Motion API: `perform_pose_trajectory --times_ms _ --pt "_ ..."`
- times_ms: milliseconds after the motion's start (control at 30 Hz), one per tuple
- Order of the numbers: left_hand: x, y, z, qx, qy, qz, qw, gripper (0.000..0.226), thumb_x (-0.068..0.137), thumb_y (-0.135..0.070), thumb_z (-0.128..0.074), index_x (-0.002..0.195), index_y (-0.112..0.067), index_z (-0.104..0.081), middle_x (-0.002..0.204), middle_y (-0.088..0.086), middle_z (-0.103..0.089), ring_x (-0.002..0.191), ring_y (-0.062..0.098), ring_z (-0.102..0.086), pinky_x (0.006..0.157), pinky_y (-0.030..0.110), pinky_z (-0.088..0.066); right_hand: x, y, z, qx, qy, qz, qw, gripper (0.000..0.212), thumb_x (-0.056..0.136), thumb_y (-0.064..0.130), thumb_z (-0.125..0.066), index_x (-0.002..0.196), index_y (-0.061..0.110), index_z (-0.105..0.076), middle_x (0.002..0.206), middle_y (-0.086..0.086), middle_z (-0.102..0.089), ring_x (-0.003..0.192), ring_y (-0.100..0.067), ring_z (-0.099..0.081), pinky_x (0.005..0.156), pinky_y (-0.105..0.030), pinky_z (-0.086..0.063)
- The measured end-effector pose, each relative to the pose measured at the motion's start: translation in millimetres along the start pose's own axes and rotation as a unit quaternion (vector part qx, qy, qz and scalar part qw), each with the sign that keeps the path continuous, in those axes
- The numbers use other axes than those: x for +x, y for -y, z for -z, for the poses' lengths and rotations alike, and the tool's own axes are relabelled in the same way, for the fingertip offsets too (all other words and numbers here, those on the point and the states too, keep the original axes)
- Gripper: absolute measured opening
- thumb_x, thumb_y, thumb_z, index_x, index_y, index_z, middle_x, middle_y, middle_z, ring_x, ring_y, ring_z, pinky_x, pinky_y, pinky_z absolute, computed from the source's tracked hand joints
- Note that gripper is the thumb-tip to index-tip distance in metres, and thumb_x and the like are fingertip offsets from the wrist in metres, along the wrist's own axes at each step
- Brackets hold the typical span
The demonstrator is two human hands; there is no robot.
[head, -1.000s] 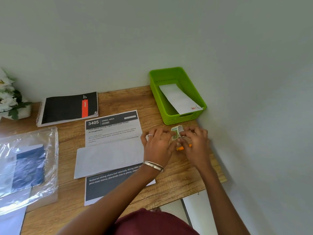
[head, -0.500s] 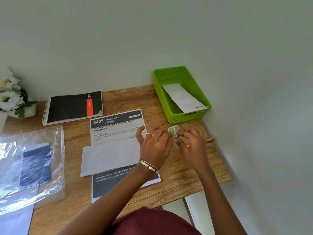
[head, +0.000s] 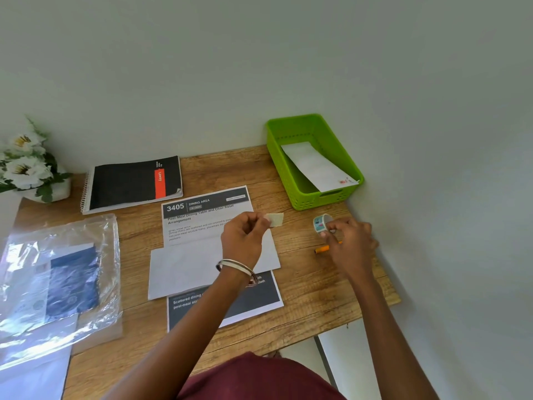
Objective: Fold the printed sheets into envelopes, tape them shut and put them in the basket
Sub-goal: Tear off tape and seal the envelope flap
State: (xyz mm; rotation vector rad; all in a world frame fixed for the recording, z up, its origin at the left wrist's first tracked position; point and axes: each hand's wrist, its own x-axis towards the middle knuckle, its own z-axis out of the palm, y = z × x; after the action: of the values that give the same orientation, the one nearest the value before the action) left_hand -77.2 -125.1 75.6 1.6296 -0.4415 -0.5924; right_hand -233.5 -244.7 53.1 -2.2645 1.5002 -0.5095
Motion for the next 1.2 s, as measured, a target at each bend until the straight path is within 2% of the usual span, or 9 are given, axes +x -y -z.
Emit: perform_pose_trajectory --times_ms 333,500,600,667,733,833,900,1000,1200 --pt "-0.9 5.6 15.5 -0.017 0.0 0.06 0.998 0.011 0.085 -0.009 -0.062 0.091 -0.006 -0.07 0.081 0.016 -0.07 0.065 0.011 -0.059 0.06 0.018 -0.048 27.3 -11.5 -10.0 -0.236 0.001 -0.007 0.972 0.021 0.086 0.021 -0.063 0.107 0.022 -0.069 0.117 -0.005 -0.058 0.114 -0.029 -0.035 0.088 -0.043 -0.025" --pt "0.6 6.3 22.2 -0.027 0.003 0.035 0.999 0.007 0.086 -0.005 -0.06 0.089 -0.004 -0.066 0.08 0.017 -0.069 0.063 0.015 -0.059 0.054 0.012 -0.045 20.5 -10.7 -15.5 -0.241 -0.023 0.005 0.97 0.023 0.081 0.015 -0.066 0.103 0.02 -0.069 0.119 -0.008 -0.056 0.114 -0.03 -0.033 0.088 -0.045 -0.026" --pt "2.3 8.8 26.8 0.01 0.008 -0.018 1.0 0.009 0.086 -0.006 -0.06 0.083 -0.013 -0.065 0.076 0.006 -0.068 0.065 0.012 -0.059 0.058 0.016 -0.045 10.0 6.4 -12.4 -0.123 -0.057 0.003 0.991 0.02 0.082 0.019 -0.067 0.101 0.017 -0.069 0.117 -0.01 -0.056 0.112 -0.031 -0.037 0.09 -0.046 -0.03" --pt "1.4 10.5 29.5 0.069 -0.009 -0.069 0.995 0.012 0.085 -0.01 -0.062 0.081 -0.021 -0.064 0.08 -0.004 -0.067 0.071 0.006 -0.058 0.062 0.016 -0.047 -3.7 28.8 -5.8 0.083 -0.013 -0.009 0.996 0.02 0.086 0.027 -0.067 0.101 0.014 -0.07 0.108 -0.009 -0.063 0.106 -0.028 -0.051 0.088 -0.044 -0.044" --pt "-1.8 9.7 31.7 0.12 -0.036 -0.127 0.984 0.014 0.084 -0.012 -0.063 0.081 -0.025 -0.062 0.084 -0.006 -0.065 0.074 0.004 -0.057 0.06 0.011 -0.044 -22.3 57.0 5.2 0.323 0.089 -0.075 0.939 0.022 0.088 0.032 -0.064 0.095 0.013 -0.07 0.09 -0.003 -0.07 0.087 -0.016 -0.064 0.073 -0.03 -0.051" --pt "-4.7 8.2 37.0 0.141 -0.057 -0.207 0.966 0.021 0.083 -0.009 -0.064 0.081 -0.03 -0.061 0.083 -0.004 -0.064 0.071 0.008 -0.056 0.056 0.014 -0.043 -40.7 85.1 13.2 0.504 0.241 -0.181 0.809 0.034 0.09 0.037 -0.058 0.095 0.005 -0.069 0.077 -0.01 -0.071 0.063 -0.015 -0.062 0.057 -0.025 -0.048" --pt "-6.8 9.0 42.4 0.132 -0.045 -0.243 0.96 0.023 0.082 -0.006 -0.065 0.082 -0.029 -0.062 0.082 -0.003 -0.064 0.067 0.01 -0.058 0.057 0.017 -0.046 -44.7 92.7 10.4 0.548 0.285 -0.205 0.759 0.04 0.091 0.039 -0.056 0.098 0.002 -0.067 0.08 -0.016 -0.071 0.061 -0.019 -0.063 0.056 -0.026 -0.049" --pt "-10.7 11.9 50.8 0.122 -0.002 -0.268 0.956 0.024 0.08 0.001 -0.066 0.082 -0.023 -0.067 0.079 -0.004 -0.064 0.064 0.008 -0.06 0.058 0.017 -0.049 -43.7 99.1 3.6 0.581 0.278 -0.235 0.728 0.035 0.089 0.037 -0.06 0.093 0.003 -0.068 0.08 -0.017 -0.071 0.062 -0.02 -0.064 0.055 -0.026 -0.049" --pt "-12.9 19.2 63.0 0.145 0.045 -0.285 0.946 0.022 0.078 0.005 -0.067 0.082 -0.016 -0.07 0.074 -0.006 -0.065 0.063 0.006 -0.062 0.058 0.02 -0.052 -45.3 99.8 -6.6 0.562 0.259 -0.207 0.758 0.011 0.08 0.003 -0.07 0.091 0.003 -0.07 0.077 -0.01 -0.07 0.061 -0.017 -0.063 0.053 -0.021 -0.051"
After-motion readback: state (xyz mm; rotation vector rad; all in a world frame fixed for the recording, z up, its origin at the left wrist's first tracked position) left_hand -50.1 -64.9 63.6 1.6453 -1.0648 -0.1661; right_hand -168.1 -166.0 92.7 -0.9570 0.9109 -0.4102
